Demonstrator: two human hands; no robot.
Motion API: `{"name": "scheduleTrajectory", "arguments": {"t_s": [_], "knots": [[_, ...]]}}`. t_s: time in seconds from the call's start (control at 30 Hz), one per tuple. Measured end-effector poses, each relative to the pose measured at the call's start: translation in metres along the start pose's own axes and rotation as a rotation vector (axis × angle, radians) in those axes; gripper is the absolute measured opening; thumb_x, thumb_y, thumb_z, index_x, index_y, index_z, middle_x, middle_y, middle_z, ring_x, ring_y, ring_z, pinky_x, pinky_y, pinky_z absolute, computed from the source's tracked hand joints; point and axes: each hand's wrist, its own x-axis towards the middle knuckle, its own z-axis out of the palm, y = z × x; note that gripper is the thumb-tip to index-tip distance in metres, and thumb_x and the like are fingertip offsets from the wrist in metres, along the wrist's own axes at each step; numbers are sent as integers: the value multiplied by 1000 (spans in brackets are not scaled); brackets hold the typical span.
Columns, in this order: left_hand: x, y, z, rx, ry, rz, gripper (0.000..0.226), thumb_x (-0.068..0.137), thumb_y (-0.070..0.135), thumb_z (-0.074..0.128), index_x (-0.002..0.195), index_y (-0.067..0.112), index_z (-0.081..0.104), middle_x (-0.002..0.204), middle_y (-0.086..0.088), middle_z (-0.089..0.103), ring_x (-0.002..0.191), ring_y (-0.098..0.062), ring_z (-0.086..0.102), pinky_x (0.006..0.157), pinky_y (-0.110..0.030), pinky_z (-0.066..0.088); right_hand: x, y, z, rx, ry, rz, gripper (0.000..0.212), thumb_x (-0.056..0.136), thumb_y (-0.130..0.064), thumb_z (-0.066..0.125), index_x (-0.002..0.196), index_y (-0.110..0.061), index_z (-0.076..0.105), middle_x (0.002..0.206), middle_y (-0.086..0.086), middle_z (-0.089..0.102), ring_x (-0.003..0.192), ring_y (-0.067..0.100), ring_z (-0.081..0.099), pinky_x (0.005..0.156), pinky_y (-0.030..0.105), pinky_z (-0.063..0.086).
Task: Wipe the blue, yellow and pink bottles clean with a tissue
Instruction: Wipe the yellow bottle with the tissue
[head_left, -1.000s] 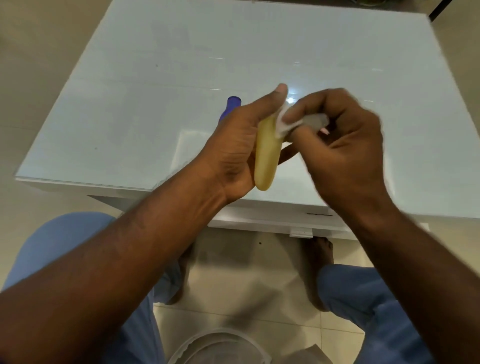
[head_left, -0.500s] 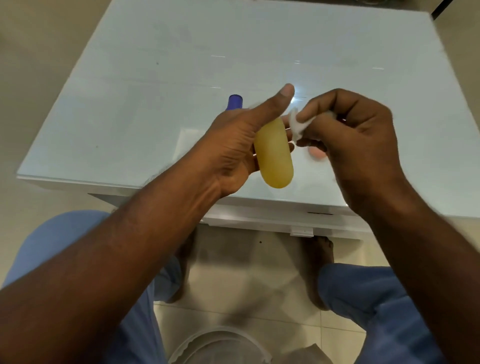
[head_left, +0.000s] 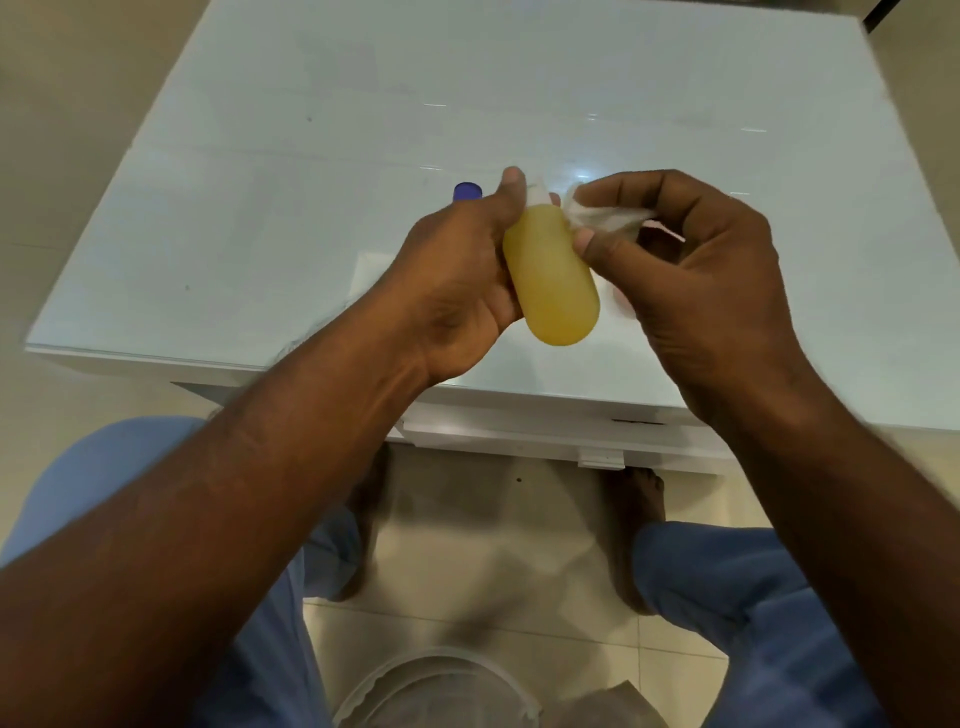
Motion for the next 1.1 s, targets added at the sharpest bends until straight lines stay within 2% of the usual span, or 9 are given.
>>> {"name": "scheduleTrajectory", "arguments": {"t_s": [0.2, 0.33, 0.53, 0.63, 0.77, 0.83, 0.9, 1.0, 1.1], "knots": [[-4, -1, 3, 83, -35, 68, 48, 106, 37, 55, 134, -2, 61, 131, -23, 69, 120, -39, 68, 103, -57, 54, -3, -3, 2, 25, -21, -105, 26, 99, 0, 72, 123, -10, 77, 117, 5, 80, 104, 12, 79, 84, 22, 63], [-8, 1, 9, 68, -65, 118, 45, 106, 32, 54, 134, -4, 60, 129, -25, 69, 116, -37, 71, 100, -54, 57, -6, -5, 4, 40, 23, -180, 23, 101, 1, 71, 122, -7, 75, 111, 8, 78, 89, 2, 75, 72, 14, 60], [-13, -6, 13, 2, -7, 150, 40, 106, 25, 55, 125, -10, 62, 125, -28, 69, 116, -41, 69, 94, -48, 61, -7, -3, 4, -28, 20, -191, 9, 98, -7, 77, 107, -10, 79, 96, -1, 79, 81, 0, 75, 75, 12, 55], [-12, -10, 11, 17, 11, 166, 34, 106, 27, 55, 114, -4, 68, 106, -14, 75, 107, -34, 74, 95, -47, 61, -7, -1, 4, -59, 34, -211, 6, 95, -8, 80, 98, -12, 79, 93, 1, 80, 84, 5, 75, 77, 22, 60], [-8, -7, 5, -24, 16, 151, 39, 107, 32, 53, 124, -2, 60, 115, -17, 74, 107, -31, 73, 100, -49, 58, -16, -1, 9, -134, -45, -242, 10, 88, -10, 82, 87, -20, 78, 88, -10, 78, 88, 4, 76, 92, 48, 65], [-6, -3, 1, -50, 9, 148, 32, 106, 30, 55, 122, 2, 60, 113, -16, 74, 105, -28, 73, 104, -49, 55, -19, 2, 9, -252, -122, -251, 6, 87, -22, 80, 81, -20, 80, 83, -19, 76, 81, 7, 74, 112, 64, 49], [-5, -1, 1, -20, 14, 158, 28, 105, 26, 57, 120, 3, 61, 111, -14, 75, 102, -26, 75, 100, -44, 58, -19, 2, 7, -325, -180, -247, 10, 86, -24, 77, 77, -18, 80, 78, -21, 74, 79, 10, 73, 124, 68, 32], [-5, -2, 4, 61, -19, 179, 27, 104, 27, 58, 116, 4, 66, 109, -11, 77, 103, -30, 75, 94, -48, 60, -14, -1, 2, -189, -91, -223, 8, 90, -14, 77, 84, -13, 81, 83, -7, 80, 80, 13, 77, 94, 58, 61], [-6, -6, 7, 158, -40, 260, 22, 102, 25, 61, 107, 8, 73, 102, -3, 78, 109, -36, 73, 99, -52, 58, -5, 0, -1, -142, 88, -240, 8, 96, -15, 79, 99, -8, 81, 93, 3, 81, 86, 19, 79, 78, 44, 66]]}}
